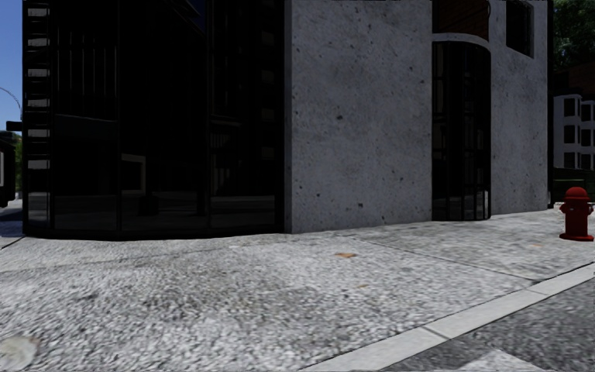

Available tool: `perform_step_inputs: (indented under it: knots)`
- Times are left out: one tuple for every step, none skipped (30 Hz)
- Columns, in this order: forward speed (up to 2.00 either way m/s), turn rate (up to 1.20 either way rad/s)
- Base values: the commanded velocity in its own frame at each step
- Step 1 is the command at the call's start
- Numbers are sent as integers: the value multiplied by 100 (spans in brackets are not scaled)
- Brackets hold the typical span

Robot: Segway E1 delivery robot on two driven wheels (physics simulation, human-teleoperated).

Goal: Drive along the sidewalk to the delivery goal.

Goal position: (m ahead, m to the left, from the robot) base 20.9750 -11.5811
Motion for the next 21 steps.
perform_step_inputs:
  knots:
    - [200, -16]
    - [200, -20]
    - [191, -21]
    - [181, -21]
    - [171, -21]
    - [165, -21]
    - [160, -21]
    - [160, -21]
    - [156, -26]
    - [154, -35]
    - [151, -38]
    - [150, -39]
    - [147, -39]
    - [146, -39]
    - [145, -39]
    - [145, -39]
    - [145, -39]
    - [145, -39]
    - [145, -39]
    - [144, -39]
    - [144, -39]
